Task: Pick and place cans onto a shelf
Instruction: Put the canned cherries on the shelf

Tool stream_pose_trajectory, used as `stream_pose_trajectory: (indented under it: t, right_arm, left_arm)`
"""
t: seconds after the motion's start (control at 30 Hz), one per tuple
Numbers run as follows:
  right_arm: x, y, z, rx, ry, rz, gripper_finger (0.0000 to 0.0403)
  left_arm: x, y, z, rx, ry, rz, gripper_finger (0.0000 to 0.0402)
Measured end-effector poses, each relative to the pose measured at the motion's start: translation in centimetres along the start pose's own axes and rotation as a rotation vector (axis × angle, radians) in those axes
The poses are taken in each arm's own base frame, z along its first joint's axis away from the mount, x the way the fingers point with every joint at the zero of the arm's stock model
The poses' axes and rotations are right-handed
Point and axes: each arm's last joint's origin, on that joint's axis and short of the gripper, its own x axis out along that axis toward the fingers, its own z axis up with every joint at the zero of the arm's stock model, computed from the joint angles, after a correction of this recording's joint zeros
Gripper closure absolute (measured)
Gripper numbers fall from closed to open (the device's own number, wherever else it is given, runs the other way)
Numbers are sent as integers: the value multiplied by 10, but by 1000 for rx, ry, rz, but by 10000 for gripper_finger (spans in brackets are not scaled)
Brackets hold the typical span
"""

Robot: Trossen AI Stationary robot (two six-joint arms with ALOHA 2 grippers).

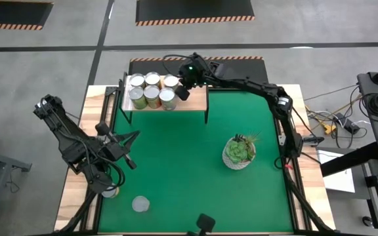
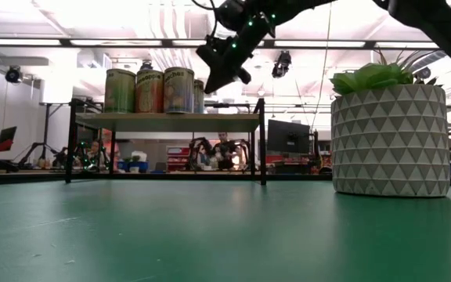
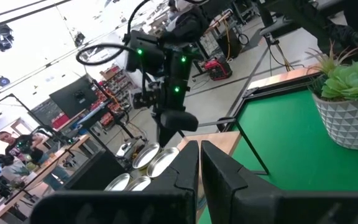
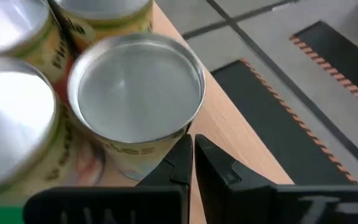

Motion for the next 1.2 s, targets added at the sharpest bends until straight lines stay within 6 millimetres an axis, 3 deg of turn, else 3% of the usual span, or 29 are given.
stream_pose_trajectory:
  t: [0.7,0.9,1.1,1.2]
  right_arm:
    - [1,4,9,6,-94,6,394]
    - [-35,18,21,-38,-128,30,394]
    - [-77,60,20,-201,-92,125,394]
    - [-86,84,11,-303,-63,247,394]
  left_arm:
    - [0,0,0,0,0,-1,402]
    - [0,0,0,1,6,-15,402]
    - [0,-1,0,2,11,-27,402]
    - [0,-1,0,1,11,-26,402]
